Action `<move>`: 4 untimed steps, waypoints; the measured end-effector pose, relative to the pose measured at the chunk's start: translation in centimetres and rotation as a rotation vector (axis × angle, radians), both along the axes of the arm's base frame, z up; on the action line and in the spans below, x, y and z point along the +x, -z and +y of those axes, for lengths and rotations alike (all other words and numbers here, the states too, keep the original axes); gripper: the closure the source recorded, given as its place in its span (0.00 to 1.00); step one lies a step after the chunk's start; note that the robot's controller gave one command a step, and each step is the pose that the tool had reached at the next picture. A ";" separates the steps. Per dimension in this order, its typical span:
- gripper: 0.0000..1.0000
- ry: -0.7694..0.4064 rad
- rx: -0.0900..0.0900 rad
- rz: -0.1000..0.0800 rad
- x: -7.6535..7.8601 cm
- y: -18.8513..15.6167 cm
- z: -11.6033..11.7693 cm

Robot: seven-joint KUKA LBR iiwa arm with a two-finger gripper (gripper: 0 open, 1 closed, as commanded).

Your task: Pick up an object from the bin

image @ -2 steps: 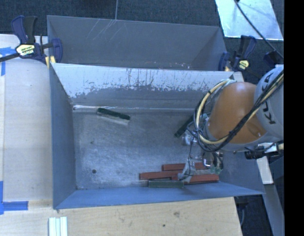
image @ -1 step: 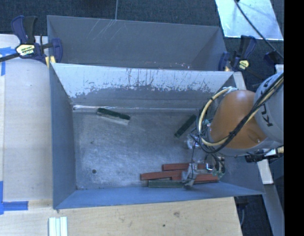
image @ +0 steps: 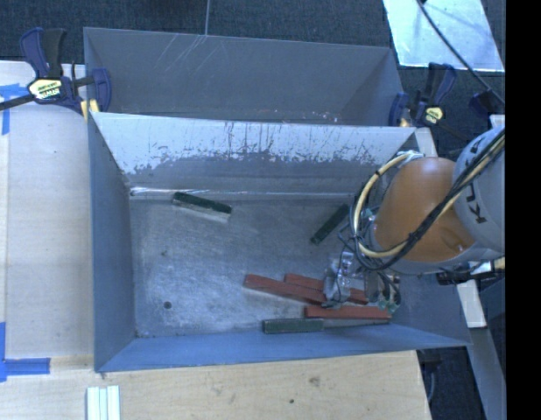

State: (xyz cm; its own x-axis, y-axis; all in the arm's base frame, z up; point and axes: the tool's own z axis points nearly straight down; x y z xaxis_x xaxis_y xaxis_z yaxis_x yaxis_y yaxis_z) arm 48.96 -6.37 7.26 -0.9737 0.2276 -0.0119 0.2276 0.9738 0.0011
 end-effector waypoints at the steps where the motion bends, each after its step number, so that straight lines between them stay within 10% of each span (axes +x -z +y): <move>1: 0.00 0.000 0.001 0.005 -0.2 0.2 0.0; 3: 0.00 -0.088 0.000 0.007 -0.2 -2.3 2.3; 4: 0.00 -0.089 0.001 0.012 -0.2 0.4 -2.8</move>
Offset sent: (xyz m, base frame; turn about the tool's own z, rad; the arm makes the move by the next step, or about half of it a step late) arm 0.0000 0.0000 0.0000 0.0000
